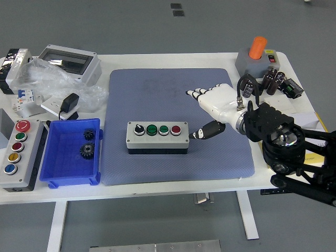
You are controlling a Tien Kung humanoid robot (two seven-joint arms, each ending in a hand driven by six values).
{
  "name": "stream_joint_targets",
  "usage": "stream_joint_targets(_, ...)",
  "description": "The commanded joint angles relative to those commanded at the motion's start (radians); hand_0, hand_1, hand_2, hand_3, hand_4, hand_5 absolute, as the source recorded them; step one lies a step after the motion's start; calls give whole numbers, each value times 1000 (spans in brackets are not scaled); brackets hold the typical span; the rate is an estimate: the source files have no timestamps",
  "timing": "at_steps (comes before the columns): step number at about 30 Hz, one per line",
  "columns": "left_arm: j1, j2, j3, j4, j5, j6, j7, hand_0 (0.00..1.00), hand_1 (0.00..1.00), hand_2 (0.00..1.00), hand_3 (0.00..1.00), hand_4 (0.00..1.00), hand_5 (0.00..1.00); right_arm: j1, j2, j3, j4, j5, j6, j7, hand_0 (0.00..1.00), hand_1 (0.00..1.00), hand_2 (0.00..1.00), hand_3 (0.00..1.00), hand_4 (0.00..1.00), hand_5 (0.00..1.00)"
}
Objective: Pick up the button,place it on the desk,press the button,press the button
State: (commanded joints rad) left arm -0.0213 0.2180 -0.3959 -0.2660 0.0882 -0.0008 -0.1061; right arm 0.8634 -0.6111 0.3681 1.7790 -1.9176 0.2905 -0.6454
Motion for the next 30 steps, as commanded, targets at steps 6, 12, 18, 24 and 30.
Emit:
stream_joint_targets(6, -2, 2, -6, 0, 5, 1, 5, 640, 631, 585, 562, 435, 2, 21, 16, -36, 0, 34, 58, 0, 572, 478, 340, 998, 476, 117)
stream_joint_targets(12, -2, 1, -12, -1, 10, 2, 9, 640, 632, 585, 563, 435, 2, 22, 45, -61, 0, 44, 34, 0, 536, 474, 296, 998, 385, 89)
stream_joint_targets(18, 0, 0, -20, -1, 16, 3, 13, 640, 633, 585, 562, 435, 2, 13, 50, -63, 0, 105, -18, 38, 519, 482, 287, 998, 281, 25)
stream_joint_targets(24, -1, -1, -22, -1, 18, 4, 14, 642, 631, 585, 562, 434, 2, 10, 58, -87, 0, 152, -36, 61, 501, 485, 280, 998, 252, 11)
stream_joint_targets(30, -2, 0, -24, -1, 20, 3, 14, 642, 632, 585, 562, 434, 2, 9, 66, -104, 0, 168, -36, 63, 507, 497, 278, 998, 237, 2)
